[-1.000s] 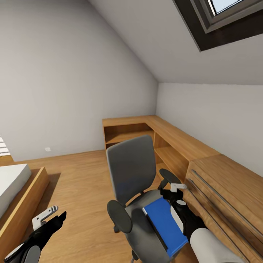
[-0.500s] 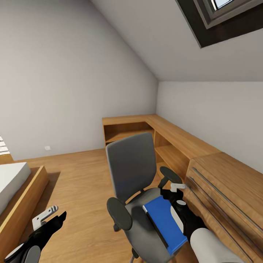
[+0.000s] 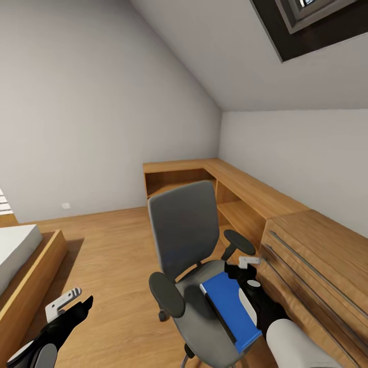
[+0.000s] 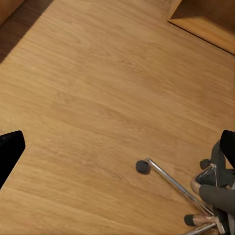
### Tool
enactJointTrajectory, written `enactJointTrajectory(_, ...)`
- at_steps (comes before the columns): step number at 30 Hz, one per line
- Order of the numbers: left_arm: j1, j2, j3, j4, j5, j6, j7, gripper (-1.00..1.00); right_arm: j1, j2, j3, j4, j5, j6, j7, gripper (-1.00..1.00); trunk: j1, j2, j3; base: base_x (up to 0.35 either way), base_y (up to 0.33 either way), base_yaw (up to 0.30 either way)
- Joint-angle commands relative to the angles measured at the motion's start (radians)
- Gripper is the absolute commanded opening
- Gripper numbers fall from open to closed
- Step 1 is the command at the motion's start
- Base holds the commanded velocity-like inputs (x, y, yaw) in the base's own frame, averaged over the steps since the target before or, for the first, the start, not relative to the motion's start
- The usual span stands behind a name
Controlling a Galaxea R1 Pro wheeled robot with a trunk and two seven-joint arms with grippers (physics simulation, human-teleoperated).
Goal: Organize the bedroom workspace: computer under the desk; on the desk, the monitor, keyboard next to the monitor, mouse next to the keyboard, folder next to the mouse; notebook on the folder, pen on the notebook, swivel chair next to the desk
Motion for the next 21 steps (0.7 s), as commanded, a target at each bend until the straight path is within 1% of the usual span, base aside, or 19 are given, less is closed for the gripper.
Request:
enactJointTrajectory(1, -0.001, -0.001, 0.001, -0.001, 0.011, 0.004, 0.007, 1.00, 0.000, 0.000, -0.002, -0.001, 0.000, 0.001, -0.002, 1.00, 0.004, -0.008, -0.004, 0.000, 0.000, 0.000)
enactJointTrajectory(7, -0.001, -0.001, 0.001, -0.001, 0.011, 0.003, 0.008, 1.00, -0.001, 0.000, -0.002, -0.001, 0.000, 0.001, -0.002, 1.00, 0.027, -0.050, -0.023, 0.000, 0.000, 0.000)
enactJointTrajectory(8, -0.001, -0.001, -0.001, 0.003, 0.012, 0.009, 0.002, 1.00, 0.005, -0.006, -0.008, -0.007, -0.006, 0.007, 0.004, 1.00, 0.027, -0.050, -0.023, 0.000, 0.000, 0.000)
enactJointTrajectory(9, -0.001, -0.006, 0.000, 0.002, 0.012, 0.007, 0.000, 1.00, 0.011, -0.011, -0.006, -0.012, -0.012, 0.012, 0.010, 1.00, 0.027, -0.050, -0.023, 0.000, 0.000, 0.000)
enactJointTrajectory(11, -0.001, -0.009, 0.000, 0.001, 0.011, 0.006, 0.000, 1.00, 0.022, -0.019, -0.004, -0.023, -0.023, 0.024, 0.014, 1.00, 0.027, -0.050, -0.023, 0.000, 0.000, 0.000)
enactJointTrajectory(14, -0.001, -0.009, 0.000, 0.001, 0.011, 0.006, 0.000, 1.00, 0.039, -0.019, -0.004, -0.040, -0.040, 0.040, 0.014, 1.00, 0.027, -0.050, -0.023, 0.000, 0.000, 0.000)
enactJointTrajectory(15, -0.001, -0.011, 0.000, 0.000, 0.011, 0.006, 0.001, 1.00, 0.045, -0.013, -0.003, -0.046, -0.045, 0.046, 0.011, 1.00, 0.027, -0.050, -0.023, 0.000, 0.000, 0.000)
enactJointTrajectory(17, -0.001, -0.014, 0.000, 0.000, 0.011, 0.004, 0.002, 1.00, 0.033, -0.002, -0.002, -0.057, -0.038, 0.057, 0.006, 1.00, 0.027, -0.050, -0.023, 0.000, 0.000, 0.000)
enactJointTrajectory(19, -0.001, -0.018, 0.001, -0.001, 0.011, 0.003, 0.003, 1.00, 0.022, 0.000, 0.001, -0.068, -0.027, 0.059, 0.002, 1.00, 0.027, -0.050, -0.023, 0.000, 0.000, 0.000)
enactJointTrajectory(21, -0.001, -0.022, 0.001, -0.001, 0.011, 0.003, 0.004, 1.00, 0.010, 0.001, 0.004, -0.057, -0.015, 0.048, 0.000, 1.00, 0.027, -0.050, -0.023, 0.000, 0.000, 0.000)
